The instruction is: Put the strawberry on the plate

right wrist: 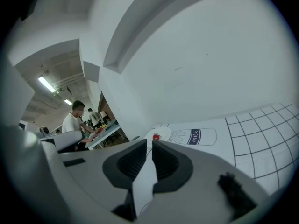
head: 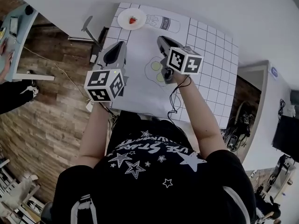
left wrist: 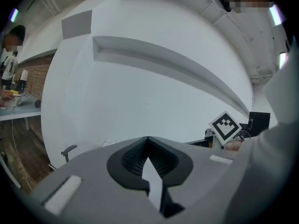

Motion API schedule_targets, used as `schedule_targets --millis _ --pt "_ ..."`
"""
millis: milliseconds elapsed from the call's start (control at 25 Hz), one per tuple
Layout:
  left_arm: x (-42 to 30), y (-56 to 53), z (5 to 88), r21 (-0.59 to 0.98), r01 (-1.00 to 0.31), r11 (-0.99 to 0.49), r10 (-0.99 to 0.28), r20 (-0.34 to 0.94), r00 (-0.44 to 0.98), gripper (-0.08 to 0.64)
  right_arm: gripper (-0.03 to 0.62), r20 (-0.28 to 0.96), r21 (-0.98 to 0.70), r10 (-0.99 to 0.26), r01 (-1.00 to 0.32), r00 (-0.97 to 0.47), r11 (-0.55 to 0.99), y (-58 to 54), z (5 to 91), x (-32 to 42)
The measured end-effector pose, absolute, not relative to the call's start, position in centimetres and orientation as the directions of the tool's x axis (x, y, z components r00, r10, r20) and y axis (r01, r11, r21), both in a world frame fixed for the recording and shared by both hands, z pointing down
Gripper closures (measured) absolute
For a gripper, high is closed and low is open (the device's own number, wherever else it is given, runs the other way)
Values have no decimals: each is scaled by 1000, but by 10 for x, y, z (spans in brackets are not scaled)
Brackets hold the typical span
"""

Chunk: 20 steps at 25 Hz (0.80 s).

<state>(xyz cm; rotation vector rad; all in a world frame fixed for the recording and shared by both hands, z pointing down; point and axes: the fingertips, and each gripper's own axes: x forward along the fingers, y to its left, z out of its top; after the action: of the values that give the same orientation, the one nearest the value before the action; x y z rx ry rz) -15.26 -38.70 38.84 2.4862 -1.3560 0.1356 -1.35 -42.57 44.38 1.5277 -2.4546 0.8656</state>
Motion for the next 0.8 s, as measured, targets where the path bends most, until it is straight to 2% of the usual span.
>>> schedule_targets --millis 360,800 --pt "-113 -321 365 178 -855 -487 -838 182 515 551 554 333 -400 -797 -841 -503 364 -363 423 40" --pt "-79 -215 361 154 -898 -411 -887 161 433 551 563 283 -398 -726 -765 -627 507 -274 413 57"
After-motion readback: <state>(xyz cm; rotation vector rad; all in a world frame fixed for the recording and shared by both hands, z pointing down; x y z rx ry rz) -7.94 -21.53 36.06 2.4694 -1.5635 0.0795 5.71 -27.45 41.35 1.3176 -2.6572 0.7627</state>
